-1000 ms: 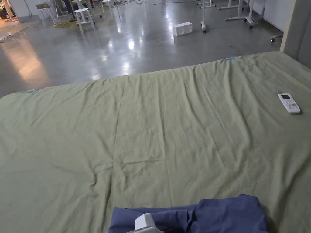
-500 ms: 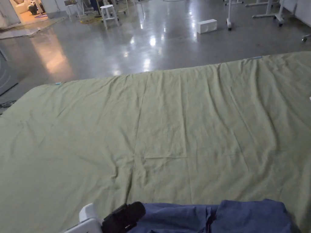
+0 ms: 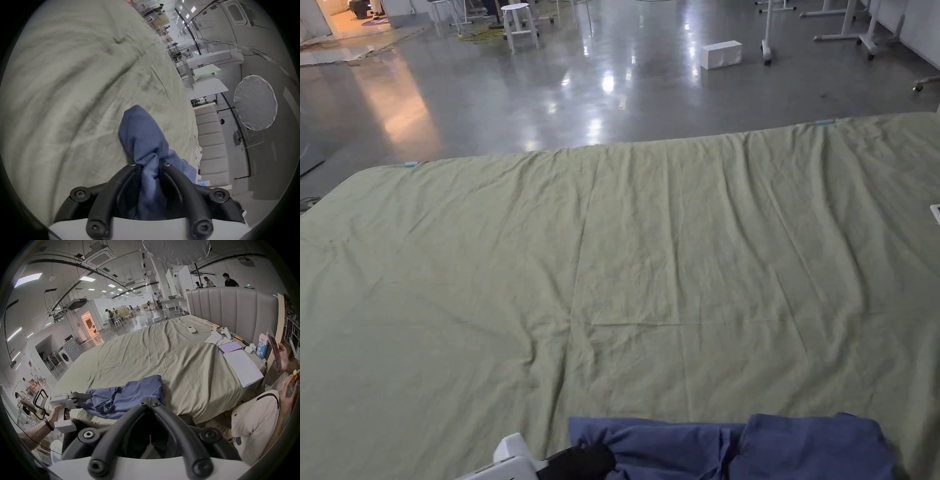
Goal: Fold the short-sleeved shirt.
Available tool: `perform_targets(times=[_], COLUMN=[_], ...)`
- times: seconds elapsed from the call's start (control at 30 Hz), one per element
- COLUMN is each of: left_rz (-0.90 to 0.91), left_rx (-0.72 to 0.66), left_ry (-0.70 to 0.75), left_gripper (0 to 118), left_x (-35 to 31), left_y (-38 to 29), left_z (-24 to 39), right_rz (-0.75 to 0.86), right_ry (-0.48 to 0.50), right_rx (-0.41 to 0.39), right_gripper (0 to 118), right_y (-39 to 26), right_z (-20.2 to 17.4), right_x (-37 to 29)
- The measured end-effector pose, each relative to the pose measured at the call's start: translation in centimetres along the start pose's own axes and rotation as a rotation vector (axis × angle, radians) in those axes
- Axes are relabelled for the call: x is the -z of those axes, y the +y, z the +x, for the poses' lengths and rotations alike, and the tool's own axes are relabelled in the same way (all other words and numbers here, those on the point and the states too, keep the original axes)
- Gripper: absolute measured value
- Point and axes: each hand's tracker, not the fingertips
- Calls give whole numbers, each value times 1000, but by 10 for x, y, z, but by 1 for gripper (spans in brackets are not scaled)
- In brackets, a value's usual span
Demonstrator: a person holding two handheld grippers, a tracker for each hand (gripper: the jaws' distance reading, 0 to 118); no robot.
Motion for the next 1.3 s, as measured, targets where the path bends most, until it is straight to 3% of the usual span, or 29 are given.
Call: perform_targets(times=[0.07, 0.17, 0.3, 0.47, 0.6, 0.67, 0.83, 0.87, 0.9, 0.93, 1.0, 1.1, 1.17, 1.2, 1.23, 1.3], left_rz=[70, 133, 242, 219, 173, 96, -133, -137, -150, -159, -137, -26, 38, 60, 57, 10], left_rx=[99, 14, 145, 309, 412, 398, 599, 616, 616, 611, 580, 569, 516, 446, 408, 343], left_ry=[31, -5, 108, 161, 85, 114, 228, 228, 234, 214, 87, 44, 101, 140, 141, 100], left_gripper=[17, 16, 16, 16, 16, 16, 18, 23, 36, 58, 81, 83, 74, 53, 12, 5], left_x=[-17, -53, -112, -137, -93, -42, 64, 73, 77, 78, 65, 29, 14, 11, 11, 28], left_y=[3, 19, 44, 39, 2, -26, -92, -98, -103, -106, -106, -91, -80, -75, -72, -75], left_z=[5, -2, 5, 53, 109, 133, 156, 157, 157, 159, 166, 173, 169, 165, 158, 146], right_rz=[-4, -6, -5, -15, -11, -3, 11, 15, 12, 3, -11, -25, -34, -36, -37, -39], right_ry=[-4, 7, 49, 89, 114, 108, 31, 23, 12, -3, -23, -38, -28, -20, -13, -3], right_rx=[2, 18, 33, 32, 50, 51, 101, 111, 127, 140, 147, 147, 151, 155, 158, 161], right_gripper=[0, 0, 0, 0, 0, 0, 0, 0, 0, 0, 0, 0, 0, 0, 0, 0], right_y=[-1, -2, -5, -10, -15, -18, -28, -30, -33, -36, -42, -48, -50, -50, -50, -49], right_z=[2, 4, 1, -5, -3, 0, 16, 20, 25, 31, 39, 46, 48, 47, 46, 43], right_x=[0, 5, 13, 23, 19, 14, -7, -11, -13, -15, -15, -15, -13, -13, -12, -10])
